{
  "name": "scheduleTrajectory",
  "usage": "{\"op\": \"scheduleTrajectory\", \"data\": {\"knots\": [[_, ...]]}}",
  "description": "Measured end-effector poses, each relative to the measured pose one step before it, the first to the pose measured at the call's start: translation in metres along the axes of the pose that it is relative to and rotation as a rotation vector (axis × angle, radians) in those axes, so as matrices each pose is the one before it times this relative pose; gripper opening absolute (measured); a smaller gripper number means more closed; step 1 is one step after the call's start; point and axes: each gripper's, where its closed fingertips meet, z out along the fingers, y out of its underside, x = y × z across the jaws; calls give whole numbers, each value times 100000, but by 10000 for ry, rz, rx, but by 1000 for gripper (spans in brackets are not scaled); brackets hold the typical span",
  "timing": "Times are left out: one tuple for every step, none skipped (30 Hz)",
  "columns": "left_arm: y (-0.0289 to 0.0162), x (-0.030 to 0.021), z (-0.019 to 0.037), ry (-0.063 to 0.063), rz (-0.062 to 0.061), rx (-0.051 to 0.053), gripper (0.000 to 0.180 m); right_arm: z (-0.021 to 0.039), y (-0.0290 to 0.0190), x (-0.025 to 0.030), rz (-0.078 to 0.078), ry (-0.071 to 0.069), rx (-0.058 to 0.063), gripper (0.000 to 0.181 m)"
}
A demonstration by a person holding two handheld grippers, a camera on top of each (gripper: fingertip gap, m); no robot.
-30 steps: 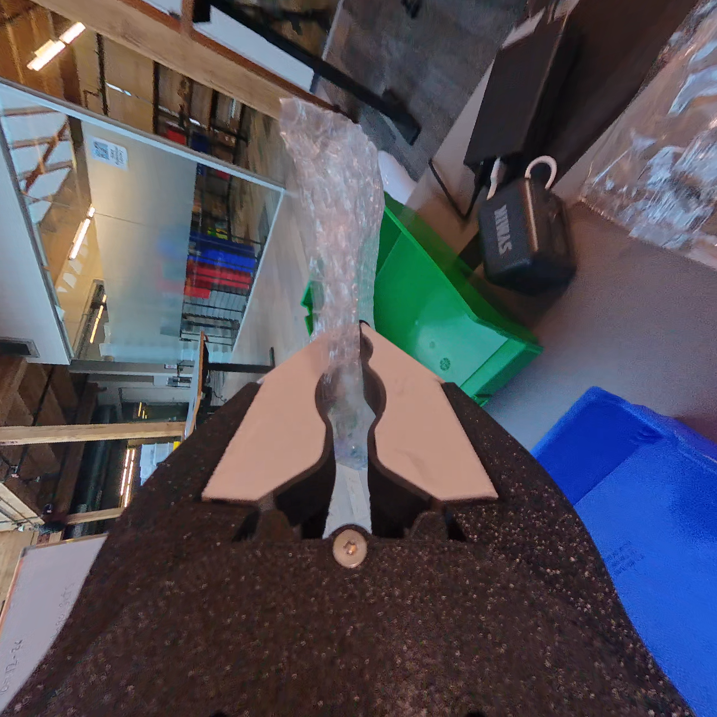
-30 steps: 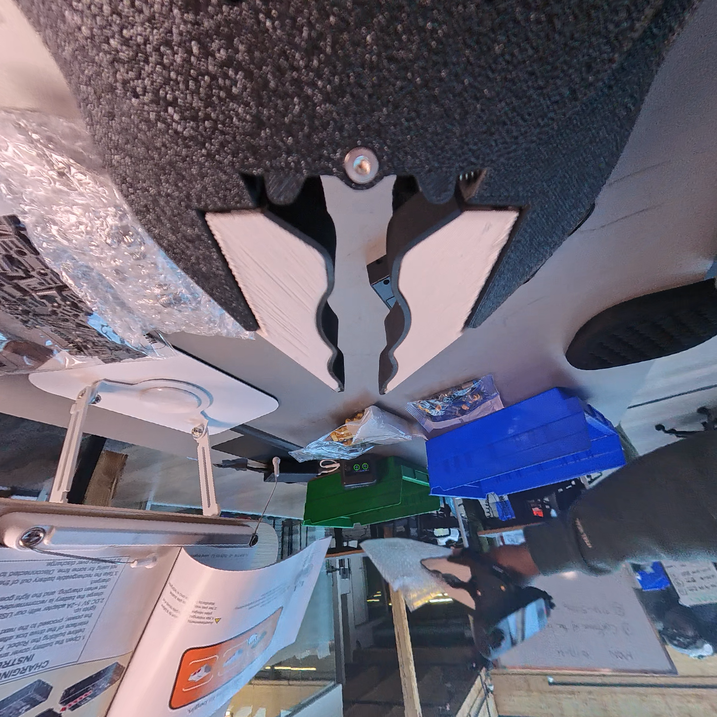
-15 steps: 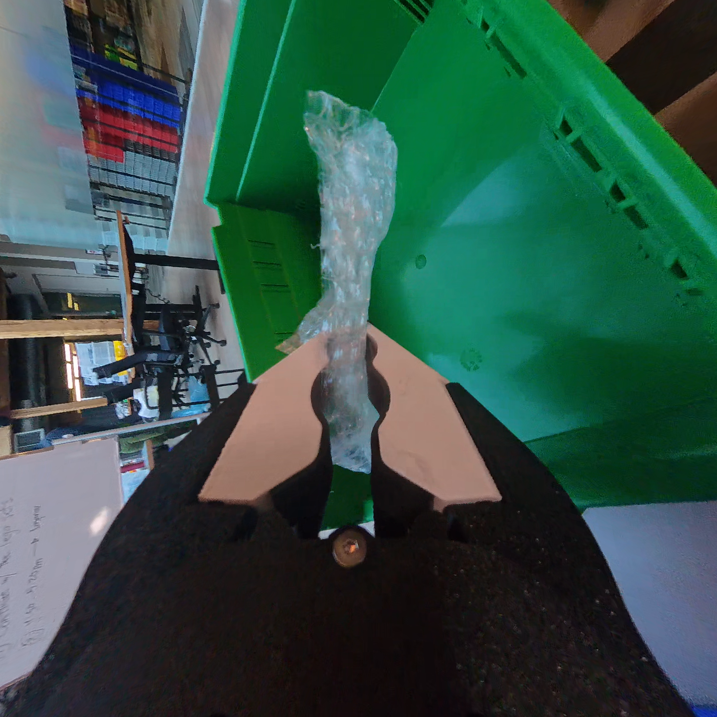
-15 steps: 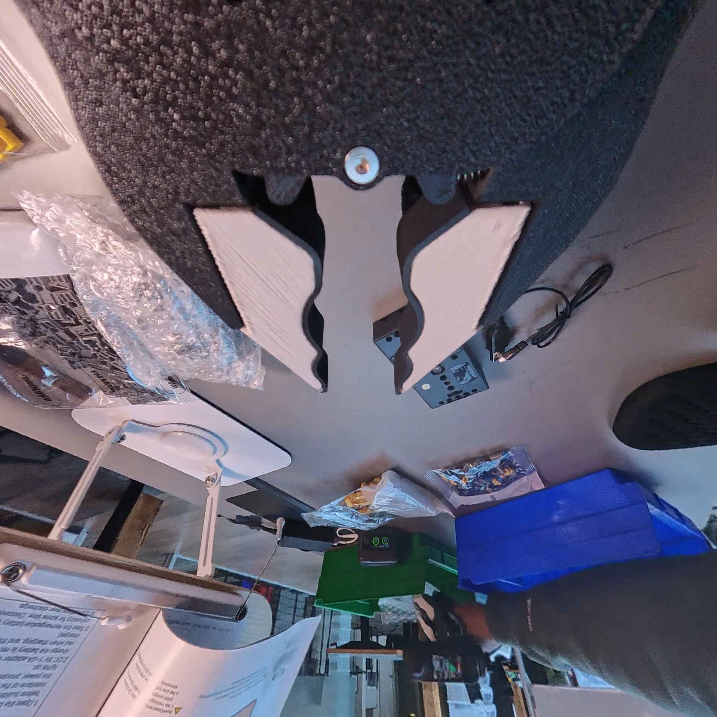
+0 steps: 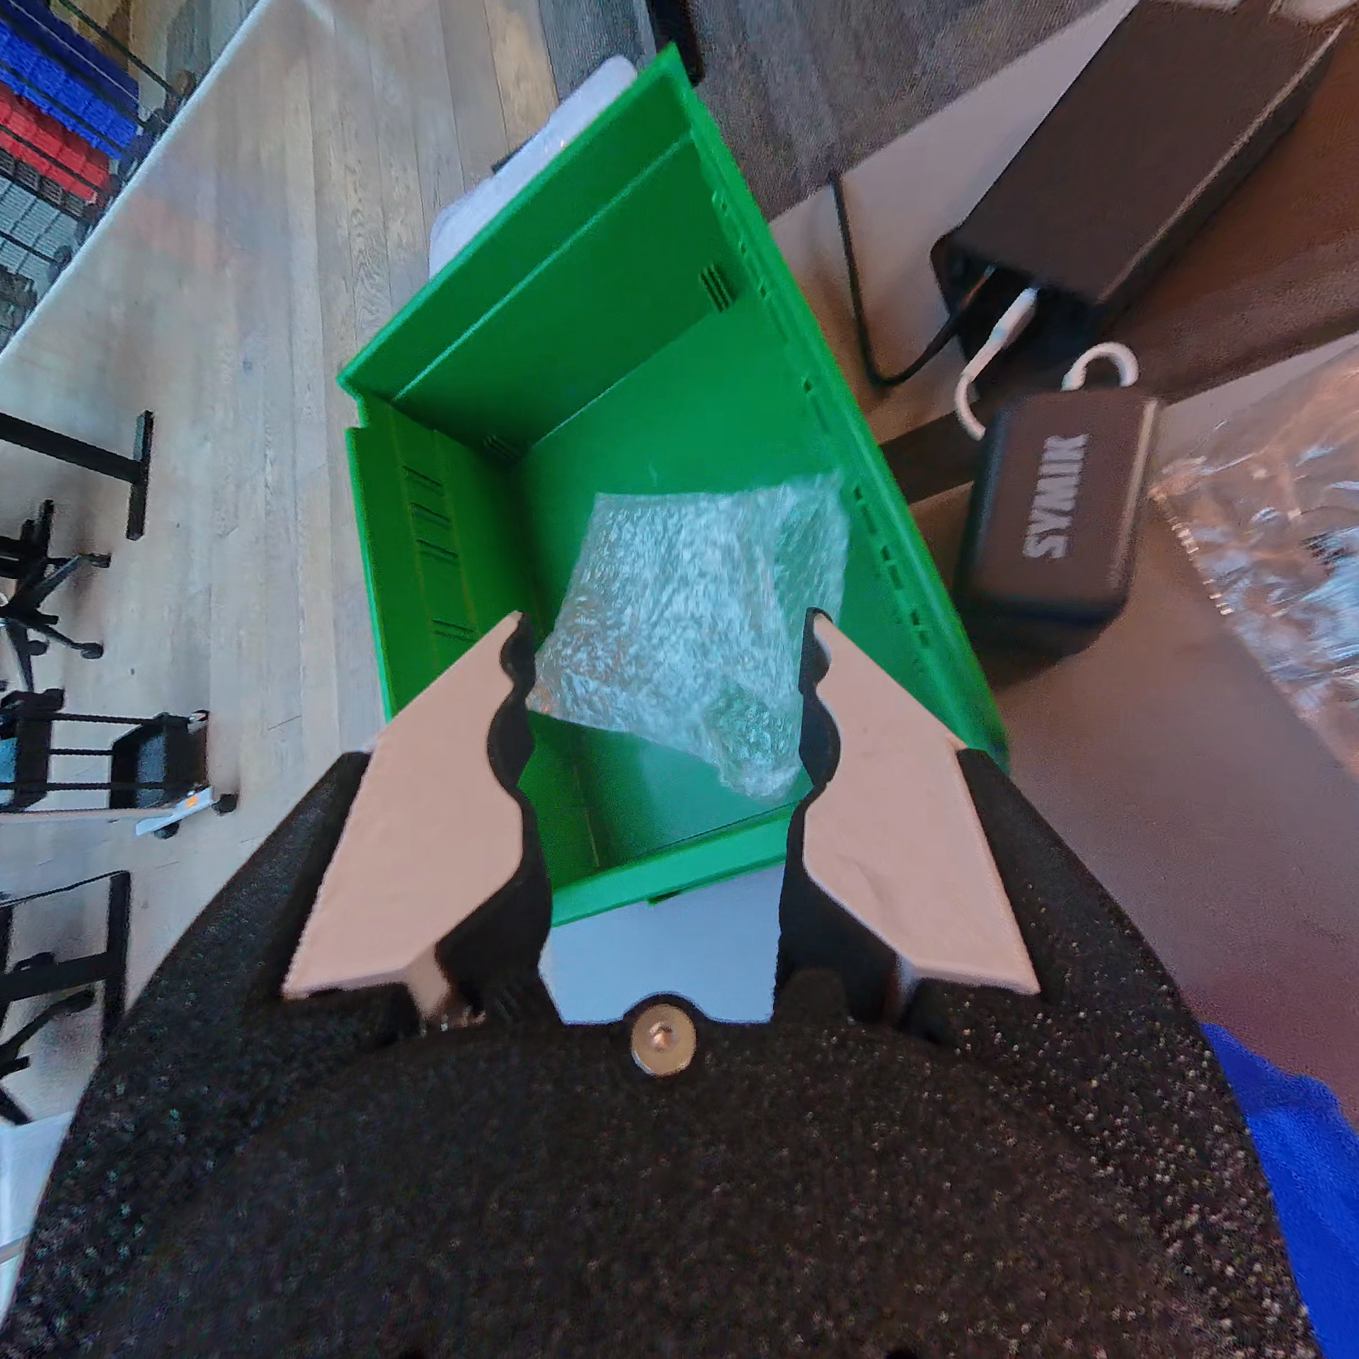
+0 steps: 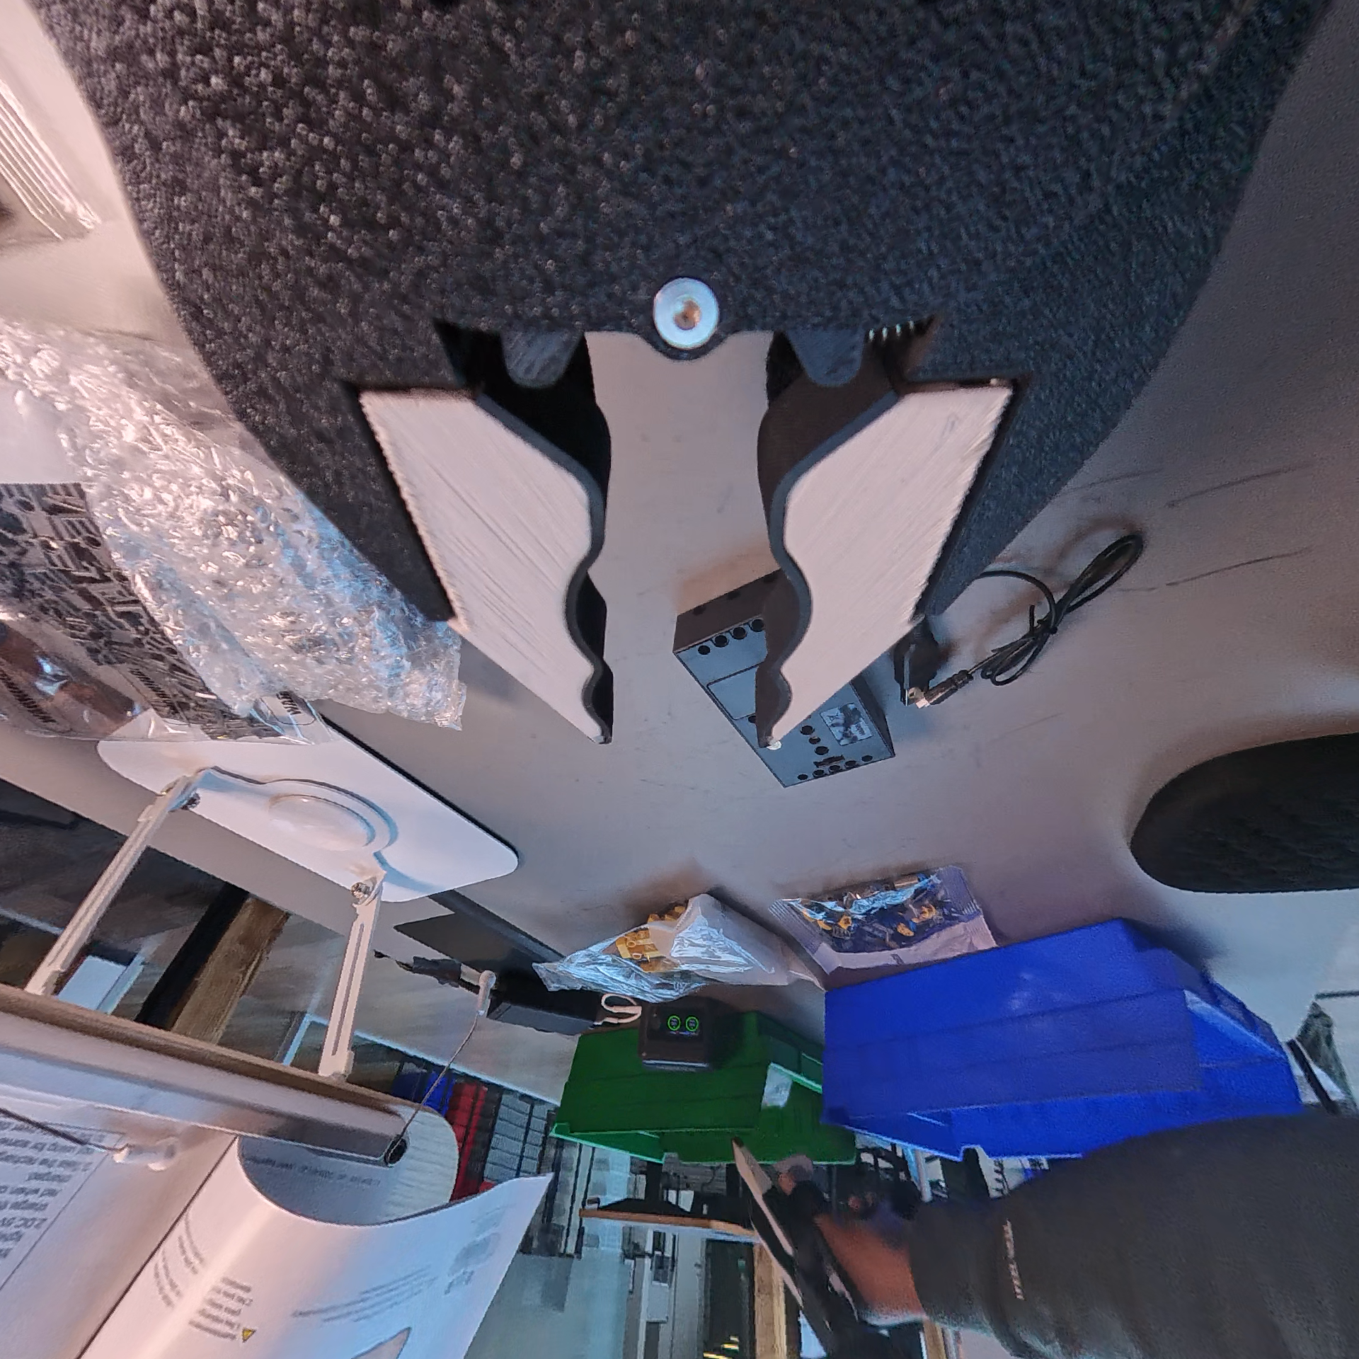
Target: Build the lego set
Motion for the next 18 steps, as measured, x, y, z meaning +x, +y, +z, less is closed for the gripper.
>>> {"op": "scheduleTrajectory", "data": {"knots": [[-716, 314, -991, 117, -272, 291, 72, -136, -170, 7, -160, 61, 31, 37], [-888, 447, -1056, 152, -268, 363, 72, -155, -228, 32, -88, 48, 77, 37], [-1114, 569, -1134, 154, -232, 458, 70, -157, -210, 43, -9, 22, 70, 37], [-1177, 693, -1152, 137, -197, 449, 68, -161, -170, 107, -3, 44, 57, 37], [-1197, 869, -1171, 139, -154, 404, 68, -141, -112, 143, -47, 73, 45, 37], [-1366, 1154, -1238, 194, -85, 485, 67, -109, -6, 157, -57, 82, 4, 37], [-1537, 1483, -1293, 252, -30, 578, 66, -84, 53, 127, -32, 69, -13, 37], [-1540, 1723, -1309, 270, -14, 559, 65, -45, 85, 92, 6, 38, 0, 37], [-1470, 2047, -1257, 336, -11, 538, 65, -14, 108, 49, 44, 15, -5, 37], [-1403, 2450, -1190, 452, -23, 556, 65, 29, 159, 47, 48, 11, -34, 37], [-1224, 2861, -1030, 582, -13, 526, 64, 56, 185, 72, 1, 21, -54, 37], [-929, 3250, -803, 716, 6, 432, 64, 65, 202, 75, -58, 37, -66, 37], [-614, 3515, -551, 802, -5, 357, 64, 70, 236, 92, -83, 53, -89, 37], [-256, 3774, -260, 928, -30, 293, 63, 85, 285, 92, -80, 51, -106, 37], [191, 4074, 72, 1157, -142, 191, 60, 77, 256, 37, -53, 18, -89, 37], [564, 4062, 475, 1254, -353, 139, 58, 87, 225, -21, -17, -11, -65, 37], [948, 3691, 848, 1207, -459, 99, 57, 86, 199, -27, -15, -11, -71, 37], [1434, 3087, 1152, 1063, -433, -36, 57, 74, 193, -58, -44, -12, -70, 37]]}}
